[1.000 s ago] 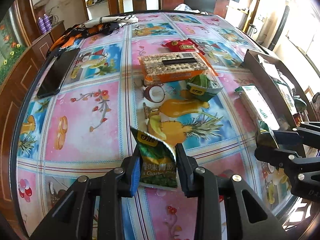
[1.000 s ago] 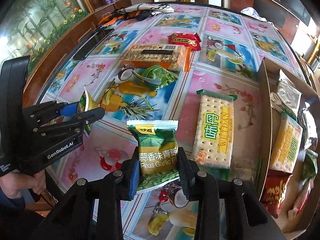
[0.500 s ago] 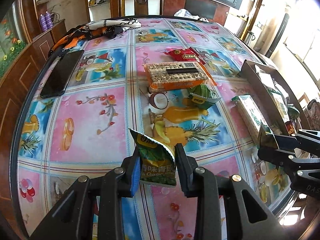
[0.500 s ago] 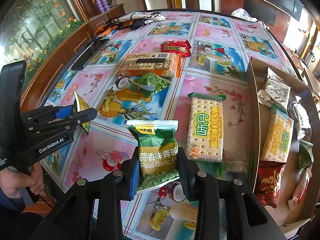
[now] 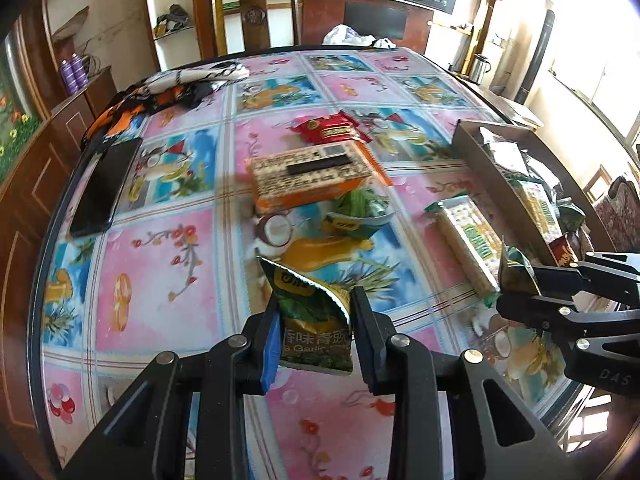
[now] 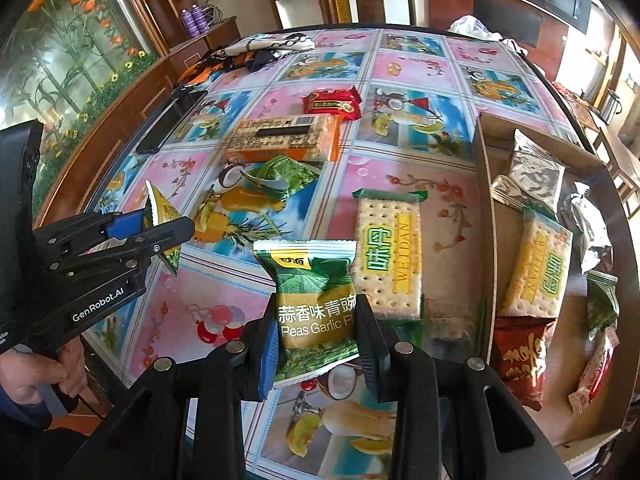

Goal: Organize snacks
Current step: 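Carry both green pea bags up and over the cardboard box, then lower both bags into the box and open both grippers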

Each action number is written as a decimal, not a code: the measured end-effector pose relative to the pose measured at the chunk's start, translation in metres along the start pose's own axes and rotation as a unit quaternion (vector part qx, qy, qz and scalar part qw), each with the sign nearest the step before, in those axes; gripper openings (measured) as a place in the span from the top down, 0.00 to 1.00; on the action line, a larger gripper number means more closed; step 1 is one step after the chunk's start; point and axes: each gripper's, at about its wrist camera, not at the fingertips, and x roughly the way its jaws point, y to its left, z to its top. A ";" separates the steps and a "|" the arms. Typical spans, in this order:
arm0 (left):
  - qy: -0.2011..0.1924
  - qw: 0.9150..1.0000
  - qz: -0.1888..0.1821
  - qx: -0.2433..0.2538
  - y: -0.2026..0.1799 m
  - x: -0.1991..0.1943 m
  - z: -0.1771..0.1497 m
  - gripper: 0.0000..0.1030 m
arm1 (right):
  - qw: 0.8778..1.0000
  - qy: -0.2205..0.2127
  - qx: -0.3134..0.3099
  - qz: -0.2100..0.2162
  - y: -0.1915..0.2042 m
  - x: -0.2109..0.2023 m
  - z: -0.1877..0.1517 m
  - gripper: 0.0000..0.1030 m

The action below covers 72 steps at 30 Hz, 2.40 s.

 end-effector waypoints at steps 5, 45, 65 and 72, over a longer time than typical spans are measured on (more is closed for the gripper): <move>-0.002 1.000 -0.008 0.017 -0.015 0.000 0.003 0.70 | 1.000 -0.005 0.012 -0.002 -0.009 -0.006 -0.003 0.64; -0.018 0.979 -0.111 0.167 -0.175 0.001 0.047 0.70 | 0.981 -0.056 0.177 -0.063 -0.134 -0.074 -0.059 0.64; 0.007 0.959 -0.151 0.240 -0.262 0.034 0.041 0.70 | 0.969 -0.041 0.224 -0.099 -0.196 -0.083 -0.080 0.64; 0.008 0.956 -0.147 0.255 -0.275 0.043 0.038 0.70 | 0.968 -0.032 0.230 -0.099 -0.208 -0.076 -0.078 0.64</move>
